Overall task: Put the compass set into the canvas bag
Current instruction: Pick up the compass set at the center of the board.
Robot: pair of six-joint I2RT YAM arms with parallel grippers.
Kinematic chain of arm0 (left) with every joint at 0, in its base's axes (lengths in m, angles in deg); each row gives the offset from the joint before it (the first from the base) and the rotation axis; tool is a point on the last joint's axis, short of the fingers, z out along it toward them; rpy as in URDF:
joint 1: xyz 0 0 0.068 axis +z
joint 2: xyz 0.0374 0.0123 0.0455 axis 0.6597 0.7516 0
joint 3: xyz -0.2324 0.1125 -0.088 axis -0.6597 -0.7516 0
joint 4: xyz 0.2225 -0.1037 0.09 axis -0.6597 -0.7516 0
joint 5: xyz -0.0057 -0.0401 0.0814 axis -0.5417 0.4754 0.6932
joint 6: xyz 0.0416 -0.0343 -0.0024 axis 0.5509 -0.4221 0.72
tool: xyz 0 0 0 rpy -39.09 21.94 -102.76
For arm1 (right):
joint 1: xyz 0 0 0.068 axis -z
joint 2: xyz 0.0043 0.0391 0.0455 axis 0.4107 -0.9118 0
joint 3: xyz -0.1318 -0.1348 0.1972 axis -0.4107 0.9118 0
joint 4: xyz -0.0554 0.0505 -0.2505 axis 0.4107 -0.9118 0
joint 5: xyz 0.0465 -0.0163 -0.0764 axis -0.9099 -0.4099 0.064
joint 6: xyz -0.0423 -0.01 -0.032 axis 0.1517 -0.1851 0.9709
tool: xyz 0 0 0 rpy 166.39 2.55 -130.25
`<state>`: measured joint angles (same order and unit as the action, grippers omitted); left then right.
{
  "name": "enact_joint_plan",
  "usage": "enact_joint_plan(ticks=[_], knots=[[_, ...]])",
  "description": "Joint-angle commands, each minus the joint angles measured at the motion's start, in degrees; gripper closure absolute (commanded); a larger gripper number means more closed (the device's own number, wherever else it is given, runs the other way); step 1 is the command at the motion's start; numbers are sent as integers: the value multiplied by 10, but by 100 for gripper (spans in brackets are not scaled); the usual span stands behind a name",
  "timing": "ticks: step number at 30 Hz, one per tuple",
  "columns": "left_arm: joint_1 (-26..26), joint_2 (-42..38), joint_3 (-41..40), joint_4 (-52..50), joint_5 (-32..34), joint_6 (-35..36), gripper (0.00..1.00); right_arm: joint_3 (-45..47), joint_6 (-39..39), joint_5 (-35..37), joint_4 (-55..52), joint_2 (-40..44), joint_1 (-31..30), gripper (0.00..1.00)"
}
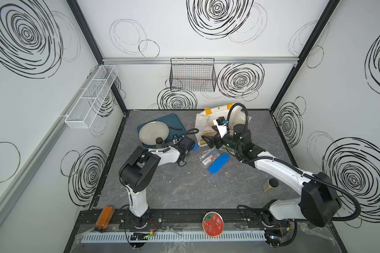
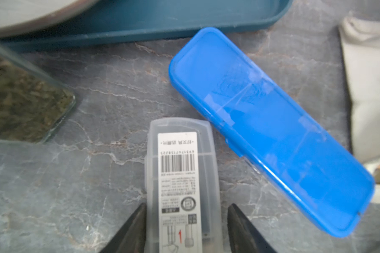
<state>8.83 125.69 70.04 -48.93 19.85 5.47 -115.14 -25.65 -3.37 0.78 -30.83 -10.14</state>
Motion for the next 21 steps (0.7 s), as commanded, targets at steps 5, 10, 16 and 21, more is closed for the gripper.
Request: enact_joint_plan(ticks=[5,10,16,21], knots=[[3,-1,-12,7,-6,-2,57,-75,25,10,-41,-22,-1,8],[0,-31,-30,20,9,-1,61,-121,36,8,-73,-32,2,8],[-11,-104,-81,71,34,7,62,-171,35,-7,-107,-53,7,8],[-37,-192,-135,132,64,33,61,-204,28,-29,-129,-80,9,9]])
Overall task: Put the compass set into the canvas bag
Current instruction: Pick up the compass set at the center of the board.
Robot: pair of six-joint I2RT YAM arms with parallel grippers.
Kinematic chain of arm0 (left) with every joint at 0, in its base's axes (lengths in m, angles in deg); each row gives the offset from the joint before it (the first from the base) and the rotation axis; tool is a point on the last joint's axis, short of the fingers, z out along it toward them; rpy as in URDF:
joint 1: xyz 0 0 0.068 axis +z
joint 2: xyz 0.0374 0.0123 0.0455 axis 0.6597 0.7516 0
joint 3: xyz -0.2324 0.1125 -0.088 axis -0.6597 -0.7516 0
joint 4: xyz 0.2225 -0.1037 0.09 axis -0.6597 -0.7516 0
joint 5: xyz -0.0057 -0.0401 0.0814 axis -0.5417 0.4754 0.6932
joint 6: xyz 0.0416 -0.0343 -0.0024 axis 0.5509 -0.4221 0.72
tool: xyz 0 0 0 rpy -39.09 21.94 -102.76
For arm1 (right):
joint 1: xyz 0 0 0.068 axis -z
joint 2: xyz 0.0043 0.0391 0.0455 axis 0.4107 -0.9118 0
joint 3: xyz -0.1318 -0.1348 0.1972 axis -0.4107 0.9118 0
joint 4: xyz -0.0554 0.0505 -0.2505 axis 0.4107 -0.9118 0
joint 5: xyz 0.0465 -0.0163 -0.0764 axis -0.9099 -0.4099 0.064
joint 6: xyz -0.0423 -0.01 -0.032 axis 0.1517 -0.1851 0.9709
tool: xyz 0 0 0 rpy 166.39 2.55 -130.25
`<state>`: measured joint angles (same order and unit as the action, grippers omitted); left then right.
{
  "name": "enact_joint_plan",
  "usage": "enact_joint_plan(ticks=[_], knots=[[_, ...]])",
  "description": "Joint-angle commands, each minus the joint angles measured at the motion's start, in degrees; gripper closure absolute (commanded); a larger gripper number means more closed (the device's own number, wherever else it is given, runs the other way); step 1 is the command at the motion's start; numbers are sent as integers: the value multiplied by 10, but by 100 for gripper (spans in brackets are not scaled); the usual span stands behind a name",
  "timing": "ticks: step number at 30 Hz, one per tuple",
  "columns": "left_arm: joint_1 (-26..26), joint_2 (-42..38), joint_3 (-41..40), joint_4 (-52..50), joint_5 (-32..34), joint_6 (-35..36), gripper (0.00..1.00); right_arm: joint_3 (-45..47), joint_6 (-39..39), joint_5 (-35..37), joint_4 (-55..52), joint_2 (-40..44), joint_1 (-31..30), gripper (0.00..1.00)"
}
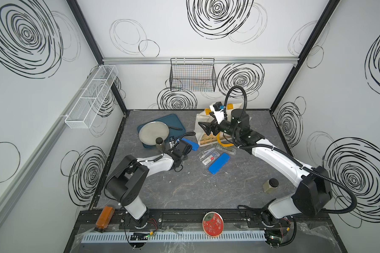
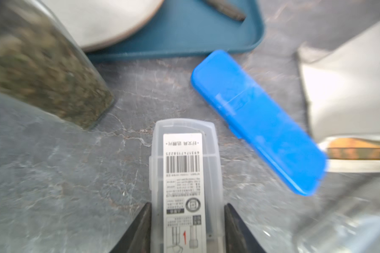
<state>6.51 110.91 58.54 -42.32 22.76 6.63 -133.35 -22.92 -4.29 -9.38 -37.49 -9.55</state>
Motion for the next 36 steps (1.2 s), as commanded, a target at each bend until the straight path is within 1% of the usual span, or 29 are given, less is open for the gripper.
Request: enact_joint_plan(ticks=[1,5,10,15,18,24,30,32,36], knots=[[-22,-67,-35,88,42,31,61,-27,-5,-26,-30,-20,3,9],[-51,-150,-95,186,65,71,61,-55,-32,-50,-41,-43,5,11],[-83,-232,-167,332,68,148,61,-101,-76,-87,-55,-76,4,16],[-100,-276,-210,466,39,196,59,-147,-107,-112,-80,-112,-12,22],[-104,-277,-214,508,22,214,58,-157,-124,-138,-78,-127,-23,24],[-105,-255,-195,528,2,235,58,-160,-159,-182,-72,-145,-36,30],[-102,-238,-173,519,1,257,57,-157,-170,-201,-73,-152,-47,36],[-101,-234,-169,515,3,259,57,-157,-172,-209,-72,-156,-50,40],[-95,-230,-164,506,5,261,57,-154,-177,-213,-75,-161,-54,43]])
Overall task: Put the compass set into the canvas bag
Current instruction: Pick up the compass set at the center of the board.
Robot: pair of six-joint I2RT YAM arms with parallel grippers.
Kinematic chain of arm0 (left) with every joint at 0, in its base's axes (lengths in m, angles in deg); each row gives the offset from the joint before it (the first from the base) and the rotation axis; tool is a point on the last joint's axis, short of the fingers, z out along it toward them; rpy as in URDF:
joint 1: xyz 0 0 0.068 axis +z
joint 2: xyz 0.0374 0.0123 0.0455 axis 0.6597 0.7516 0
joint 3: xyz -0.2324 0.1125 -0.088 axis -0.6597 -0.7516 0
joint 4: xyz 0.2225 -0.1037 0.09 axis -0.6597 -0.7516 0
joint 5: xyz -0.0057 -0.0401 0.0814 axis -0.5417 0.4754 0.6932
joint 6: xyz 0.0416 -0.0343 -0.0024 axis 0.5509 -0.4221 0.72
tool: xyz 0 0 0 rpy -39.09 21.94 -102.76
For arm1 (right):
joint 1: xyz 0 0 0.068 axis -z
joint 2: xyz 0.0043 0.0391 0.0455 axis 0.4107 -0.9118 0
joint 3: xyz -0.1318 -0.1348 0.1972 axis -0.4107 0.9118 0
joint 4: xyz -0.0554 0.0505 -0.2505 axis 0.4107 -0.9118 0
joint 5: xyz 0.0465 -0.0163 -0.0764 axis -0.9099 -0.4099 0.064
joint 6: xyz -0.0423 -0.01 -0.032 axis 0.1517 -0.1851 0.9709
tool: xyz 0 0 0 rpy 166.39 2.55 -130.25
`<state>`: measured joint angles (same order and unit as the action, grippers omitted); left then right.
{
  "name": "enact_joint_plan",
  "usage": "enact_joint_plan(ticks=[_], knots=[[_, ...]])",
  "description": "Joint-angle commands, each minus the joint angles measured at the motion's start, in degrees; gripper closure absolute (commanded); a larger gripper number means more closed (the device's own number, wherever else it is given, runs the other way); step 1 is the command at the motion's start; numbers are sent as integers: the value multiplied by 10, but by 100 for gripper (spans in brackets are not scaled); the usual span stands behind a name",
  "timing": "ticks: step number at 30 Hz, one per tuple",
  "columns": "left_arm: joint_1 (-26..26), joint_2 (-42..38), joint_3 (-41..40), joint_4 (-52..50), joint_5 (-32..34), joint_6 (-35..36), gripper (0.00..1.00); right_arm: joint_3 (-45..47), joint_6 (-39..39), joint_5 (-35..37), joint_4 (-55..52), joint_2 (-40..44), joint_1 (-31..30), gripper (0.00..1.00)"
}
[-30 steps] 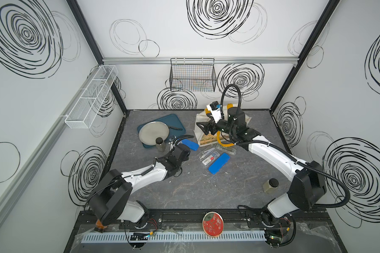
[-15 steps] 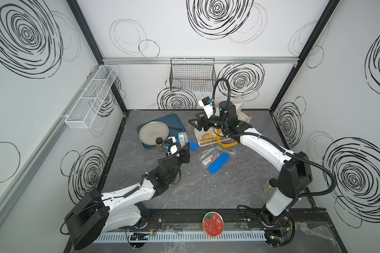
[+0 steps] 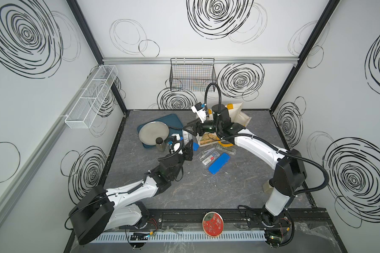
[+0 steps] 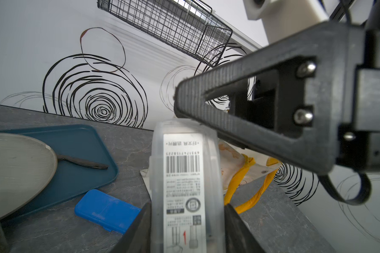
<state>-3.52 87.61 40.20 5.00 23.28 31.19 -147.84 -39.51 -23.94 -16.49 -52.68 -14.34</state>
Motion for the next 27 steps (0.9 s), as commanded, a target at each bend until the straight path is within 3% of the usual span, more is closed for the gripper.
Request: enact_joint_plan(ticks=[1,12,19,23,26,27], knots=[[7,2,20,31,1,15,57,-8,-11,-16,-5,-10,-8,43],[20,11,29,27,-6,20,56,6,-31,-27,12,-16,-12,64],[23,22,29,32,-13,12,51,8,-35,-22,23,-19,-11,85],[26,26,25,31,-18,0,31,13,-35,-11,35,-14,-10,89],[28,25,16,36,-20,-19,1,18,-34,0,46,-10,-8,90],[29,23,12,38,-23,-25,1,18,-33,3,49,-9,-6,90]])
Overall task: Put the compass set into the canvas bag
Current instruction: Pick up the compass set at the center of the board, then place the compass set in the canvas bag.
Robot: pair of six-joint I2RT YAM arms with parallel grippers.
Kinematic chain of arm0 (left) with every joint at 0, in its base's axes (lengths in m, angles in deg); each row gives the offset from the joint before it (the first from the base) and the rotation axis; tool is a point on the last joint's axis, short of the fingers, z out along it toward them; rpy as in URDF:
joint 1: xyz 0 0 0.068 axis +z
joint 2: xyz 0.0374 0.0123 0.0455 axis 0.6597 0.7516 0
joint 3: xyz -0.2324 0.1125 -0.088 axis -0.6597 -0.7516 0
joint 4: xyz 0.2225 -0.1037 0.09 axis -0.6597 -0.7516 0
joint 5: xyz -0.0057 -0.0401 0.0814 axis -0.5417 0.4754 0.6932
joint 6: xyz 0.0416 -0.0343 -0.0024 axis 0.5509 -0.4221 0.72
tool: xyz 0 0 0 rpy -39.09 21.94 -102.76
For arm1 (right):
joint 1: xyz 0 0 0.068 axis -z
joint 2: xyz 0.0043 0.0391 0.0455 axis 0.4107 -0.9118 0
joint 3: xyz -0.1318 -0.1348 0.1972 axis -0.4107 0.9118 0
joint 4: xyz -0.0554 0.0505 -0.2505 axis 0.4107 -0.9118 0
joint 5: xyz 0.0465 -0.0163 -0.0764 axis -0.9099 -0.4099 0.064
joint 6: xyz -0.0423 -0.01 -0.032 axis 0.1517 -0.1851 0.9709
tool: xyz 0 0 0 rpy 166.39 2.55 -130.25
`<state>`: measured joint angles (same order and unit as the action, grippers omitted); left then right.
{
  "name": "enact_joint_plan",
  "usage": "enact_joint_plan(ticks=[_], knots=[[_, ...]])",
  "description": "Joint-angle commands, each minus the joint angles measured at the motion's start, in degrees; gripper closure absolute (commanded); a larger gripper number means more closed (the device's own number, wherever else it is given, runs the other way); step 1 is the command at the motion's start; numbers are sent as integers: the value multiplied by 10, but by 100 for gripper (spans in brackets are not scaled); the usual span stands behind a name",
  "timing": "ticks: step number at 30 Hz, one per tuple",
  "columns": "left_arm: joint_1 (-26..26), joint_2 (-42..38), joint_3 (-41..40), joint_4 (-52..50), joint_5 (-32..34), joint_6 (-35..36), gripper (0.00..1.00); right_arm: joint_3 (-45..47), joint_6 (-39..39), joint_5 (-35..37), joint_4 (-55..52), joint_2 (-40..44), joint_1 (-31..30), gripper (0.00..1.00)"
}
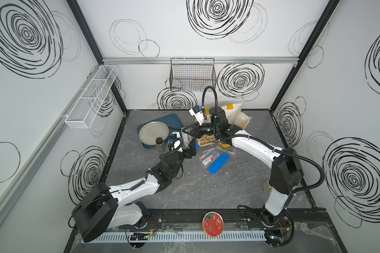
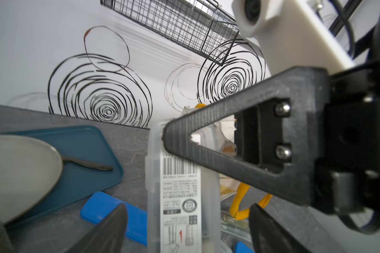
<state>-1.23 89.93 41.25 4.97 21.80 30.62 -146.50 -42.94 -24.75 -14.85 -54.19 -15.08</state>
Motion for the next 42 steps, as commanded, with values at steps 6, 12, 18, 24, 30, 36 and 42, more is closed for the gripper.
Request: enact_joint_plan(ticks=[6,12,18,24,30,36,42], knots=[[3,-10,-4,-2,-34,-30,1,-14,3,18,34,4,24,91],[-3,-11,-9,-41,-58,-30,0,-42,-3,22,38,18,73,93],[-7,11,-5,-50,-67,-40,1,-74,3,59,35,38,129,93],[-10,43,7,-37,-76,-41,1,-92,14,99,22,48,194,93],[-17,63,23,-34,-87,-38,1,-65,72,249,-7,56,220,93],[-23,73,27,-37,-89,-39,1,-39,62,256,12,51,247,93],[-26,75,27,-36,-79,-41,1,-66,39,196,29,49,250,93]])
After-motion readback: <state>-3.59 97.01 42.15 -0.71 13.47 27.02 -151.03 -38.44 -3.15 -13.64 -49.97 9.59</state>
